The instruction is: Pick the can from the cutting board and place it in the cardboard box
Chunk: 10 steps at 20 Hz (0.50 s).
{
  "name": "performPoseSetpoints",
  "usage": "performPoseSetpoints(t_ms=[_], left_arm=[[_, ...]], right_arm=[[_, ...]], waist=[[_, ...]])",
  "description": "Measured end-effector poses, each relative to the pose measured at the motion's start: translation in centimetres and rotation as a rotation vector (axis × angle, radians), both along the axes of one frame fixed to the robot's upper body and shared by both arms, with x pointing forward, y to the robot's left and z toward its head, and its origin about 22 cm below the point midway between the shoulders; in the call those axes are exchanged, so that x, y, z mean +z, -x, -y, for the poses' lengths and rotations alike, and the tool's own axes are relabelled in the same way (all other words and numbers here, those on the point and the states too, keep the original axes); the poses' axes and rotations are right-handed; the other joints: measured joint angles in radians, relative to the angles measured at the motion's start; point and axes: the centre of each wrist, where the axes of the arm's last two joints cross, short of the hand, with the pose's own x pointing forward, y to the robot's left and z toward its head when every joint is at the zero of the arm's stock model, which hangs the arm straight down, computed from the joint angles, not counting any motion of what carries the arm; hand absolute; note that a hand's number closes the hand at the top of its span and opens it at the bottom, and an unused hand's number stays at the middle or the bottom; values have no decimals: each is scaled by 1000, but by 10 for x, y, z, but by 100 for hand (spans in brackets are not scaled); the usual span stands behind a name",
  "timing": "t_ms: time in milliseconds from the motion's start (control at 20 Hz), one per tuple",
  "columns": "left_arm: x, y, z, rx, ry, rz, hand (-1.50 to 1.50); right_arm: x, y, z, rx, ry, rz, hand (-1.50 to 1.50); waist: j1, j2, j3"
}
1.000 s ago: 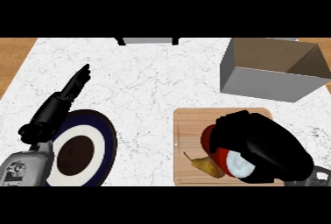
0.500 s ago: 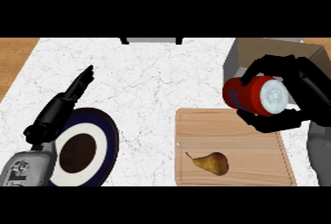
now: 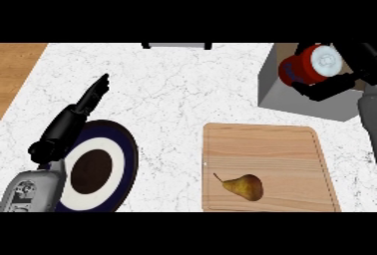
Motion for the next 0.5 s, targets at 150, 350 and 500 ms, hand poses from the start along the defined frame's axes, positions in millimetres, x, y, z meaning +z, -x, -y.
performPoseSetpoints(t_ms=[150,350,500], left_arm=[[6,-5,5,-8,2,10,0],[3,-3,9,-13,3,7,0],[9,-6,10,-17,1,10,0]], right_arm=[[-6,-15,15,-20,96,-110,150],[-6,-31,36,-2,166,-207,150],[-6,-39,48,6,244,-274,150]], waist=[[7,3,0],[13,0,-4],[17,0,-6]])
